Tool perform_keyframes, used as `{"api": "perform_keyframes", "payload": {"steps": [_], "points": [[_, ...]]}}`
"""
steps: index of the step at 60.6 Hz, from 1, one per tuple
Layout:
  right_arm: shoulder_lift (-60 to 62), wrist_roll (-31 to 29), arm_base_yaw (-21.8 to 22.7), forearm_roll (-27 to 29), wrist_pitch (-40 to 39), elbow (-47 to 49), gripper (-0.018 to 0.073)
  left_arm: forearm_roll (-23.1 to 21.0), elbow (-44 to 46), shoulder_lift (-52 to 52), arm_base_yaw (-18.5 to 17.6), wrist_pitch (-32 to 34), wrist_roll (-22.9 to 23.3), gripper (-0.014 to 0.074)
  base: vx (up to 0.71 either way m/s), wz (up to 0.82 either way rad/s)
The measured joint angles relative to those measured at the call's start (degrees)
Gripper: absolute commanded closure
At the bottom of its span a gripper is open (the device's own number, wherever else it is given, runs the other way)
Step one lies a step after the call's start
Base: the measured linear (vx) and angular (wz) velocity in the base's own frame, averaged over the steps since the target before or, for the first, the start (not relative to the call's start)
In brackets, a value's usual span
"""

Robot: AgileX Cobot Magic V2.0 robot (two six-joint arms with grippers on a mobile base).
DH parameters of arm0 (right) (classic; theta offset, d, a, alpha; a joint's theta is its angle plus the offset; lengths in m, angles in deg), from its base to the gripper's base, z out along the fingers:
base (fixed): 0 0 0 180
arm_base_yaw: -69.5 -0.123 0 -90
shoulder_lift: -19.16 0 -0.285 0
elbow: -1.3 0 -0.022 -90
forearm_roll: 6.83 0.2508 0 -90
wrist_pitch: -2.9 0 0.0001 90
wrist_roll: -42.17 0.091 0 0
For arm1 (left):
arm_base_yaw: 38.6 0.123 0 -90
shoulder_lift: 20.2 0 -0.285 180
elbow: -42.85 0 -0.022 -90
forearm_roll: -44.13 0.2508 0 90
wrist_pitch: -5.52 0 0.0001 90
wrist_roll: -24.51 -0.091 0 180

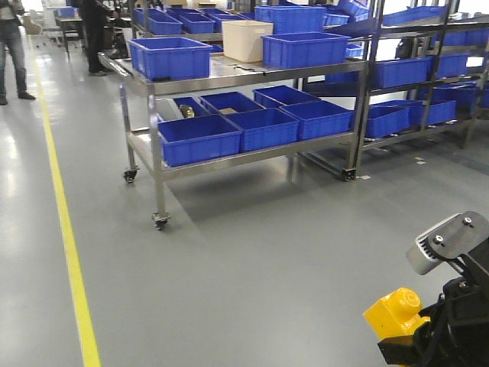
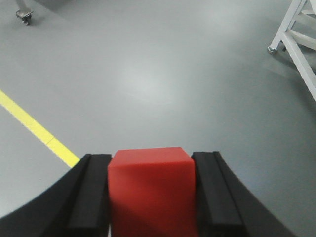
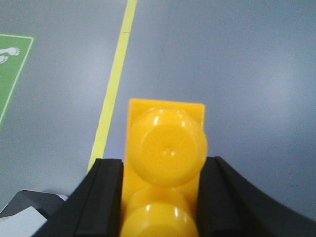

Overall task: Pick red and yellow blocks into blue bin
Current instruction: 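Drive the base away from the table holding both blocks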

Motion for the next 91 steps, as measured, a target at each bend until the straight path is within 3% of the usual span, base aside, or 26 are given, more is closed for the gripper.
{"api": "perform_keyframes", "payload": {"steps": [91], "points": [[0.0, 0.0, 0.0, 0.0, 0.1, 0.0, 0.0234, 0.0, 0.0, 0.0, 0.0, -0.2, 0.0, 0.0346, 0.45, -0.14]]}}
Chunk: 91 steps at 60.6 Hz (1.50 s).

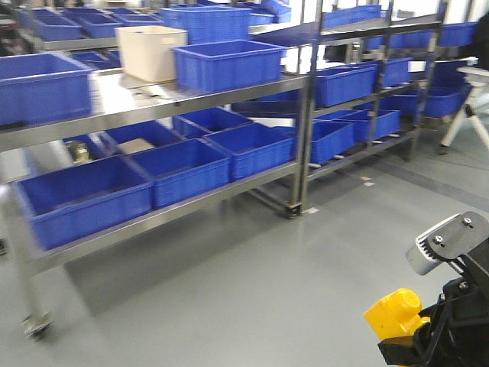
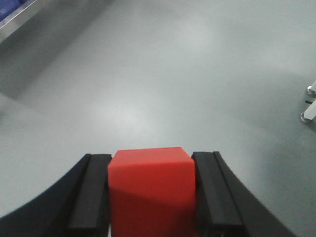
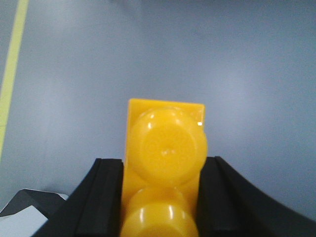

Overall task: Pick red and yellow blocks into blue bin
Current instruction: 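Drive the base away from the table holding both blocks, then drive the base up to the large blue bin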

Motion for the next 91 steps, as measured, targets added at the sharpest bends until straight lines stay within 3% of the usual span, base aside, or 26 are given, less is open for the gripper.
{"api": "perform_keyframes", "payload": {"steps": [91], "points": [[0.0, 0.0, 0.0, 0.0, 1.5, 0.0, 0.0234, 0.0, 0.0, 0.0, 0.0, -0.1, 0.0, 0.0346, 0.52, -0.32]]}}
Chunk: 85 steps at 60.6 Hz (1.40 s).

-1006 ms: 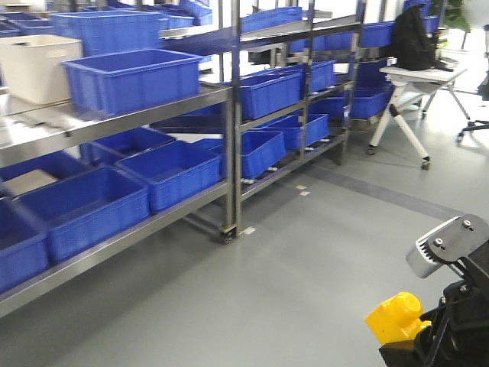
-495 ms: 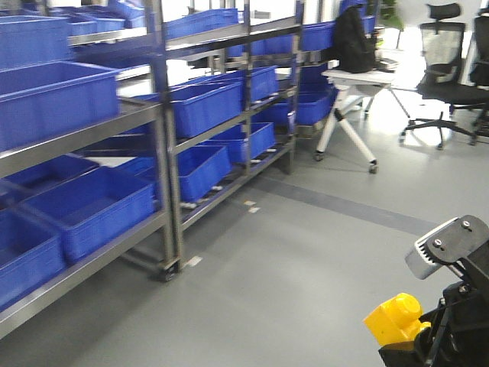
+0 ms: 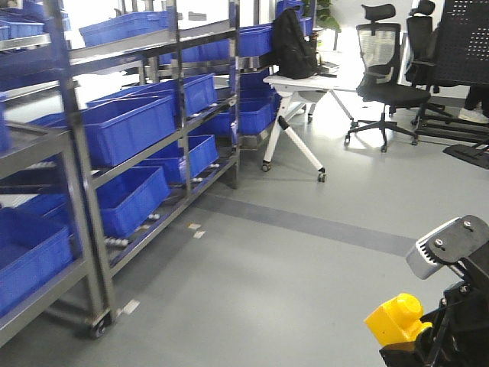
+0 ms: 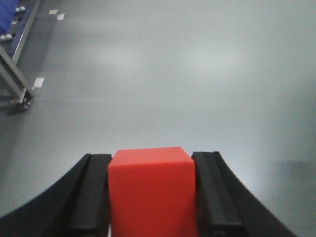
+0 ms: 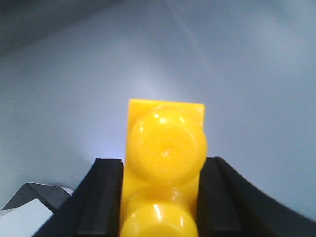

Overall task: Pick red and yellow blocks into blue bin
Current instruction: 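Drive the base up to the large blue bin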

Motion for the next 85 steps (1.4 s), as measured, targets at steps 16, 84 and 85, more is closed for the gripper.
{"api": "perform_keyframes", "payload": {"steps": [16, 84, 85], "points": [[0.0, 0.0, 0.0, 0.0, 0.3, 0.0, 0.0234, 0.0, 0.0, 0.0, 0.0, 0.0, 0.0, 0.0346, 0.50, -0.05], [0.0, 0.0, 0.0, -0.2, 0.4, 0.0, 0.0234, 0.0, 0.0, 0.0, 0.0, 0.0, 0.0, 0.0346, 0.43, 0.22], [0.0, 0.0, 0.0, -0.2, 0.4, 0.0, 0.0234, 0.0, 0.0, 0.0, 0.0, 0.0, 0.0, 0.0346, 0.31, 0.55]]}}
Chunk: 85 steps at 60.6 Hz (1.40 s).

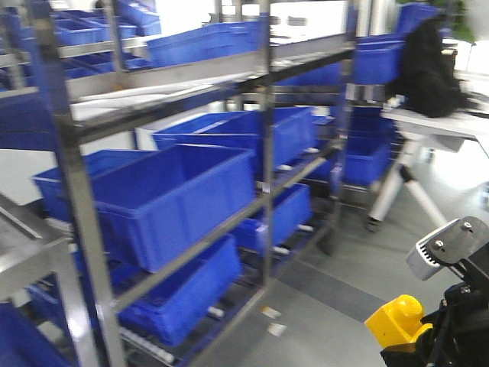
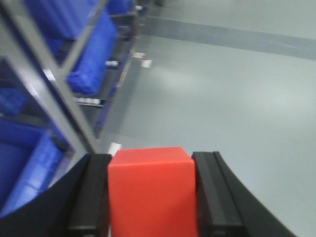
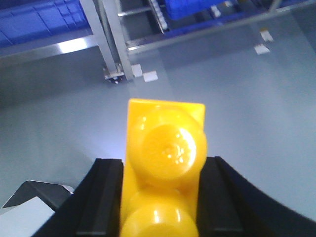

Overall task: Pick red and yellow blocks into blue bin
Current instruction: 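Drive the base up to the large blue bin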

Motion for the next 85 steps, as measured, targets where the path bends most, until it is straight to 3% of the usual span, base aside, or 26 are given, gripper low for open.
{"api": "perform_keyframes", "payload": {"steps": [85], "points": [[0.0, 0.0, 0.0, 0.1, 0.0, 0.0, 0.0234, 0.0, 0.0, 0.0, 0.0, 0.0, 0.0, 0.0346, 0.18, 0.55]]}}
